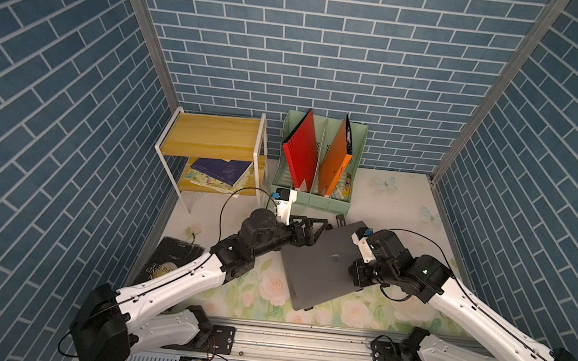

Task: Close the laptop lid and set it aside
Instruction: Close the lid of the laptop.

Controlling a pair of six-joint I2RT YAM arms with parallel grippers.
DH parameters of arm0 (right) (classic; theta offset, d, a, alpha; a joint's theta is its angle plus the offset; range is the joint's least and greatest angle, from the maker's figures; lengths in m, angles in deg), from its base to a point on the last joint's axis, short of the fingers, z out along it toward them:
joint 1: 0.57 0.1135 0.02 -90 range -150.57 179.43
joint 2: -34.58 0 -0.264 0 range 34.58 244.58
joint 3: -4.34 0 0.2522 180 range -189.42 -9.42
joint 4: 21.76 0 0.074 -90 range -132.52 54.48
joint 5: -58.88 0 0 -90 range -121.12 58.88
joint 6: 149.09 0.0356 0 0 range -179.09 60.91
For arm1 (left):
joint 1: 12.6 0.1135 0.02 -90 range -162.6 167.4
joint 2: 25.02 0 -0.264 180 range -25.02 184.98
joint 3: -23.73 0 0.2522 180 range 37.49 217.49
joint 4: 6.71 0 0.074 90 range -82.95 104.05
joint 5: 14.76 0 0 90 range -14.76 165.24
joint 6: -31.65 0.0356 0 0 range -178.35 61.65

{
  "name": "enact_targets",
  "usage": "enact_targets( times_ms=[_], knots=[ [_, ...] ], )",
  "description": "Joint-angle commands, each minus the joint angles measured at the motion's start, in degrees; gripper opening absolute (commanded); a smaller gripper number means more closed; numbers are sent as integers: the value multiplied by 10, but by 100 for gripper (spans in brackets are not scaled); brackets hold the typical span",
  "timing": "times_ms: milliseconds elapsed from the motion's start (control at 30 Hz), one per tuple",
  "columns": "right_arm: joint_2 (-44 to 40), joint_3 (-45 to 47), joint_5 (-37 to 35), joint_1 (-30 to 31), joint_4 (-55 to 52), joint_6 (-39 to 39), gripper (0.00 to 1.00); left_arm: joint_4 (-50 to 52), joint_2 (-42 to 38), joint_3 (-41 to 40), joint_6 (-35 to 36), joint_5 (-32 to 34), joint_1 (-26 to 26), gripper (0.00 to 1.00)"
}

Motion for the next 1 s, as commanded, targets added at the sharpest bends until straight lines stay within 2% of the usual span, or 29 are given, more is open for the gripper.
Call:
enact_targets(
  times_ms=[0,200,400,733,967],
  knots=[
    [2,35,20,0,21,23,1,20,3,17,42,16,-16,99],
    [12,74,26,-4,69,29,2,11,-17,-11,57,47,-30,99],
    [34,95,24,-10,109,30,2,7,-67,-63,55,108,-30,99],
    [74,111,12,-23,146,19,3,90,-142,-115,28,259,-30,99],
    [100,117,3,-31,166,2,4,141,-160,-139,-7,312,-30,99]
  ],
)
